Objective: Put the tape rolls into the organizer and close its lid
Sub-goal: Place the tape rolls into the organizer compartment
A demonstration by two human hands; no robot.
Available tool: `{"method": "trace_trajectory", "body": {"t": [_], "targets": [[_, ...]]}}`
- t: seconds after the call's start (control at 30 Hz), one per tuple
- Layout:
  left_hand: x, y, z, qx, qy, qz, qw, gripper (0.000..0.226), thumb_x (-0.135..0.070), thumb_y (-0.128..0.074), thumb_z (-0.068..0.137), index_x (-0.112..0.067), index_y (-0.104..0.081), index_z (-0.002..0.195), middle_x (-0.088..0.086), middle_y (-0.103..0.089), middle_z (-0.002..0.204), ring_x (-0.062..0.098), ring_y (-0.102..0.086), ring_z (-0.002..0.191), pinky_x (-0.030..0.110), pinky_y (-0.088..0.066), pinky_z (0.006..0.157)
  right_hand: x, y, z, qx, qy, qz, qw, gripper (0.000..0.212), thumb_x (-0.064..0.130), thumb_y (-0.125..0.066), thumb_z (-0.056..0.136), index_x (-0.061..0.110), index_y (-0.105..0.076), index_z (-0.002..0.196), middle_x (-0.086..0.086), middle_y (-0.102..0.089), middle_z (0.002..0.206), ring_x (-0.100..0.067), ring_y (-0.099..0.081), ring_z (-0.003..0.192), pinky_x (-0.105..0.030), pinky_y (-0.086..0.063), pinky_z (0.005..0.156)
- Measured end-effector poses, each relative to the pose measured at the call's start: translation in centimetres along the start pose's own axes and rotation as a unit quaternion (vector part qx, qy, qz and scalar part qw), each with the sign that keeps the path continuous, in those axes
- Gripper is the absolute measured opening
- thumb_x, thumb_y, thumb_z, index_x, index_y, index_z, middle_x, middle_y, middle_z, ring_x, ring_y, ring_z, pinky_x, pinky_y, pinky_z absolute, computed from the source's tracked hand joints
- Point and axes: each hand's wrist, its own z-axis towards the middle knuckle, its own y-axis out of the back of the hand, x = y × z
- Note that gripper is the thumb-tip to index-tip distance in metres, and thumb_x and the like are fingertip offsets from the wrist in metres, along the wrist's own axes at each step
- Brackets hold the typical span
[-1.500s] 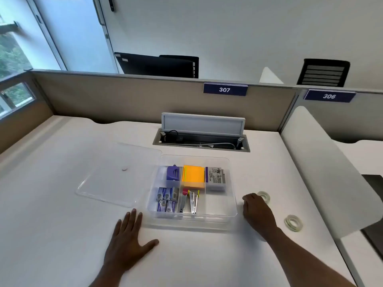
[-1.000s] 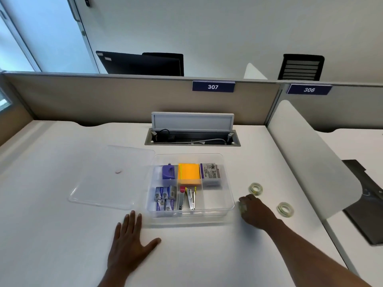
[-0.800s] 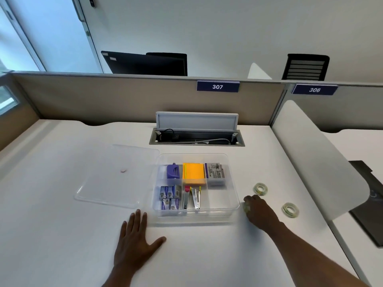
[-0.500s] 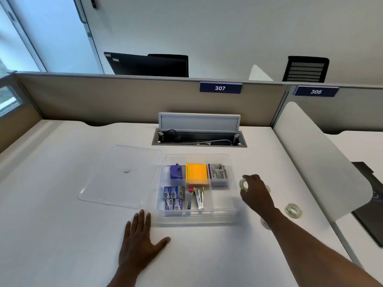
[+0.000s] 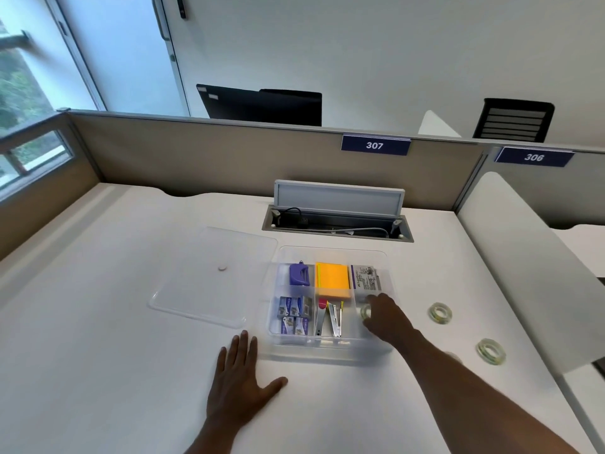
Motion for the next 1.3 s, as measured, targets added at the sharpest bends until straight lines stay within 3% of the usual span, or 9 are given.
{"method": "trace_trajectory", "body": {"t": [0.13, 0.23, 0.5, 0.73, 0.87, 1.0, 1.13, 1.2, 1.3], "targets": [[0.3, -0.2, 0.1, -0.013, -0.008, 0.012, 1.000, 0.097, -0.081, -0.008, 0.079, -0.013, -0.006, 0.149, 0.007, -0.001, 0.158, 0.022, 0.004, 0.146, 0.030, 0.020, 0.111, 0.8, -0.5, 0.4, 0.026, -0.013, 0.019, 0.999, 0.038, 0.015, -0.058, 0.087, 0.008, -0.055, 0.124, -0.017, -0.057, 0.123, -0.031, -0.057, 0.114, -0.031, -0.045, 0.097], [0.1, 0.2, 0.0, -0.003, -0.005, 0.004, 1.000, 0.090, -0.074, -0.017, 0.085, -0.008, -0.023, 0.146, 0.011, -0.017, 0.155, 0.029, -0.018, 0.143, 0.031, 0.013, 0.111, 1.1, -1.0, 0.7, 0.050, -0.003, 0.013, 0.999, 0.040, 0.017, -0.060, 0.087, 0.007, -0.054, 0.126, -0.016, -0.057, 0.126, -0.030, -0.056, 0.118, -0.034, -0.044, 0.102], [0.1, 0.1, 0.0, -0.009, -0.005, 0.004, 1.000, 0.091, -0.076, -0.025, 0.083, -0.010, -0.024, 0.146, 0.011, -0.018, 0.155, 0.028, -0.016, 0.144, 0.032, 0.011, 0.112, 1.4, -1.3, 0.9, 0.019, -0.037, 0.016, 0.999, 0.038, 0.021, -0.060, 0.088, 0.006, -0.053, 0.122, -0.016, -0.057, 0.122, -0.030, -0.058, 0.113, -0.037, -0.049, 0.096], [0.1, 0.2, 0.0, -0.003, -0.007, 0.008, 1.000, 0.091, -0.075, -0.027, 0.083, -0.009, -0.029, 0.145, 0.012, -0.022, 0.155, 0.029, -0.021, 0.143, 0.033, 0.009, 0.113, 0.8, 0.9, -0.4, -0.246, -0.106, -0.008, 0.963, 0.018, 0.010, -0.056, 0.084, 0.002, -0.064, 0.098, -0.019, -0.063, 0.092, -0.039, -0.063, 0.081, -0.039, -0.054, 0.060], [0.2, -0.1, 0.0, -0.008, -0.004, 0.018, 1.000, 0.094, -0.078, -0.022, 0.081, -0.011, -0.026, 0.147, 0.011, -0.019, 0.157, 0.027, -0.016, 0.145, 0.037, 0.003, 0.115, -1.9, 2.4, -1.9, -0.324, -0.225, 0.075, 0.916, 0.028, 0.003, -0.052, 0.082, -0.003, -0.061, 0.108, -0.026, -0.059, 0.107, -0.045, -0.059, 0.092, -0.046, -0.054, 0.067], [0.3, -0.3, 0.1, -0.012, 0.001, 0.020, 1.000, 0.097, -0.080, -0.017, 0.079, -0.013, -0.020, 0.148, 0.009, -0.014, 0.158, 0.025, -0.010, 0.146, 0.038, 0.004, 0.115, -5.8, 2.2, -4.2, -0.205, -0.277, -0.030, 0.938, 0.030, 0.006, -0.037, 0.085, -0.004, -0.059, 0.103, -0.024, -0.055, 0.110, -0.037, -0.055, 0.100, -0.040, -0.047, 0.075], [0.3, -0.5, 0.1, -0.017, 0.001, 0.010, 1.000, 0.099, -0.081, -0.014, 0.077, -0.012, -0.020, 0.148, 0.009, -0.012, 0.159, 0.024, -0.008, 0.147, 0.042, -0.003, 0.118, -7.7, 1.0, -6.4, -0.082, -0.412, 0.057, 0.905, 0.039, 0.026, -0.052, 0.082, 0.005, -0.051, 0.115, -0.021, -0.049, 0.122, -0.038, -0.048, 0.116, -0.045, -0.042, 0.096], [0.3, -0.5, 0.1, -0.019, 0.000, 0.008, 1.000, 0.100, -0.082, -0.011, 0.077, -0.012, -0.021, 0.148, 0.010, -0.013, 0.158, 0.025, -0.010, 0.146, 0.044, -0.007, 0.118, -7.7, 0.4, -7.3, -0.029, -0.416, 0.047, 0.907, 0.043, 0.034, -0.053, 0.085, 0.008, -0.053, 0.118, -0.018, -0.049, 0.124, -0.039, -0.046, 0.119, -0.046, -0.042, 0.098], [0.2, -0.4, 0.2, -0.019, -0.002, 0.001, 1.000, 0.101, -0.082, -0.011, 0.077, -0.010, -0.025, 0.147, 0.011, -0.018, 0.157, 0.027, -0.014, 0.146, 0.045, -0.011, 0.118, -7.3, -0.1, -8.2, -0.040, -0.394, 0.032, 0.918, 0.032, 0.027, -0.051, 0.088, 0.009, -0.055, 0.114, -0.018, -0.051, 0.119, -0.038, -0.048, 0.116, -0.044, -0.044, 0.095]]}}
